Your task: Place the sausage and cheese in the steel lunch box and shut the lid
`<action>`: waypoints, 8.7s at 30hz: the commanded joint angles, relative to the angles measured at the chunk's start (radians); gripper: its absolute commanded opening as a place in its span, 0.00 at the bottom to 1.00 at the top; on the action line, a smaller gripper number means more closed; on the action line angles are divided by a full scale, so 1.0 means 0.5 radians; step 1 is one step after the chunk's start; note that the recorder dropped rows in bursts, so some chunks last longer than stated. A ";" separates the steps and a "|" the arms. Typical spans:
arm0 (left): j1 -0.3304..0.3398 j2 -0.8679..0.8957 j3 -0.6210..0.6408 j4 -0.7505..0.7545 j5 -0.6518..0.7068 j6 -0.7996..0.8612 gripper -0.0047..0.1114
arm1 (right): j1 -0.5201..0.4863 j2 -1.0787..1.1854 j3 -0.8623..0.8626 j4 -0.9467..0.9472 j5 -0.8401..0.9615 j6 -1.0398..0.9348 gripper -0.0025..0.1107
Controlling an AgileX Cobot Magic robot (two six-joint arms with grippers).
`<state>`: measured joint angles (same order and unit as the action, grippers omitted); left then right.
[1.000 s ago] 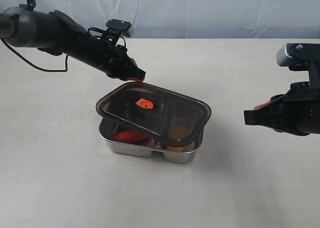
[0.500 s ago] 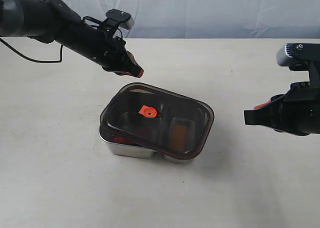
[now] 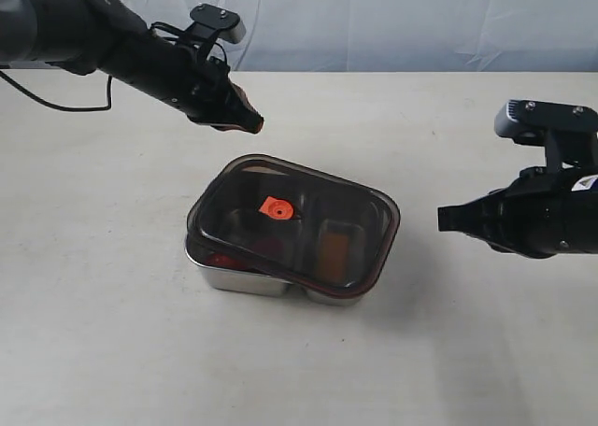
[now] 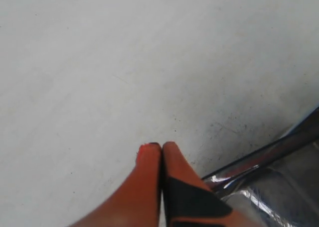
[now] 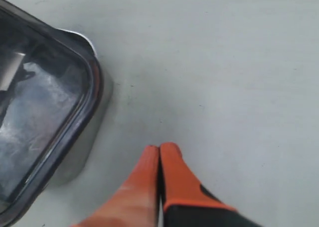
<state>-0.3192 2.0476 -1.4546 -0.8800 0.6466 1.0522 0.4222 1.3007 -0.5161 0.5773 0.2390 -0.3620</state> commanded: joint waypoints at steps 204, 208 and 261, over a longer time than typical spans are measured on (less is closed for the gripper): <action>-0.165 -0.153 0.163 1.680 0.869 -1.808 0.04 | 0.225 0.801 -0.672 -0.092 0.028 -0.055 0.01; -0.170 -0.157 0.199 1.655 0.875 -1.808 0.04 | 0.225 0.801 -0.675 -0.098 0.030 -0.055 0.01; -0.402 -0.394 0.218 2.205 0.950 -2.211 0.04 | 0.090 0.796 -0.675 -0.784 0.192 0.547 0.01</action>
<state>-0.5165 1.8659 -1.3486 0.2012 1.1170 -0.0293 0.4954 1.7086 -0.8485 0.3019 0.3069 -0.2111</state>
